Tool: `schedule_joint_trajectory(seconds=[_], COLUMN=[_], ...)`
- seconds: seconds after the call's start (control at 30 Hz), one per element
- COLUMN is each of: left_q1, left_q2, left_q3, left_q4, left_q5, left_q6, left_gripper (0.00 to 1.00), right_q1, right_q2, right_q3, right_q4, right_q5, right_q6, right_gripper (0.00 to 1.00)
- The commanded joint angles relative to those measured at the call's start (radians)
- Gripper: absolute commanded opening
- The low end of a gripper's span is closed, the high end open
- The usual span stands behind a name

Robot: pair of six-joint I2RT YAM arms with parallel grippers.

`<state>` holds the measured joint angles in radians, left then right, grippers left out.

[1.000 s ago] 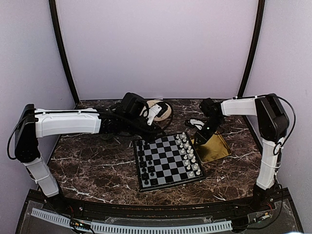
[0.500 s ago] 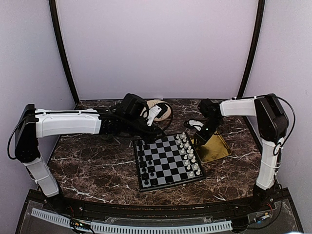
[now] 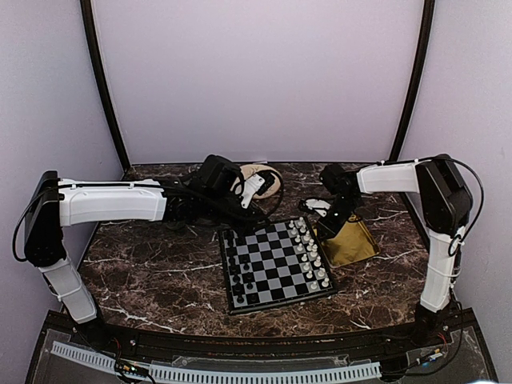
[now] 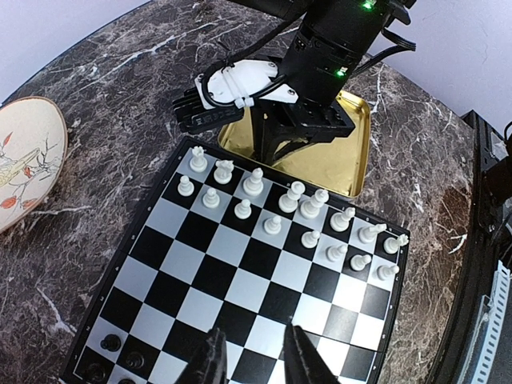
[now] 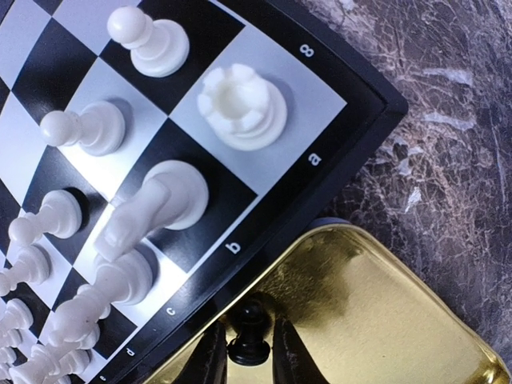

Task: Set up the chess pieces on the board
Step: Pick up the pawn from the storage box.

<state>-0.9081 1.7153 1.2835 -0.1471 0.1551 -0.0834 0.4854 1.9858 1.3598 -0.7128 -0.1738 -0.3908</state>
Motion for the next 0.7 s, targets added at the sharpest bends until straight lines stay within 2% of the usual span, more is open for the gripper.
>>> schedule_joint_trajectory(seconds=[0.0,0.23,0.43,0.67], left_q1=[-0.006,-0.006,-0.006,-0.006], left_q2=[-0.001,0.000,0.002,0.009], left_q3=[-0.013,-0.014,-0.016,-0.012], left_q4=[0.014,0.017,0.016,0.030], left_q5=[-0.008,-0.008,-0.009,-0.007], left_q6=[-0.001,0.001,0.002,-0.002], left_gripper=[0.27,0.26,0.26,0.27], right_q1=[0.012,0.015,0.012,-0.046], right_q2=[0.000,-0.010,-0.056,-0.168], right_q3=[-0.037,-0.060,-0.078,-0.074], right_q4=[0.012,0.022,0.032,0.008], right_q5=[0.046,0.062,0.056,-0.047], right_q6=[-0.008,-0.017,-0.017,-0.019], right_gripper=[0.21,0.21,0.17,0.15])
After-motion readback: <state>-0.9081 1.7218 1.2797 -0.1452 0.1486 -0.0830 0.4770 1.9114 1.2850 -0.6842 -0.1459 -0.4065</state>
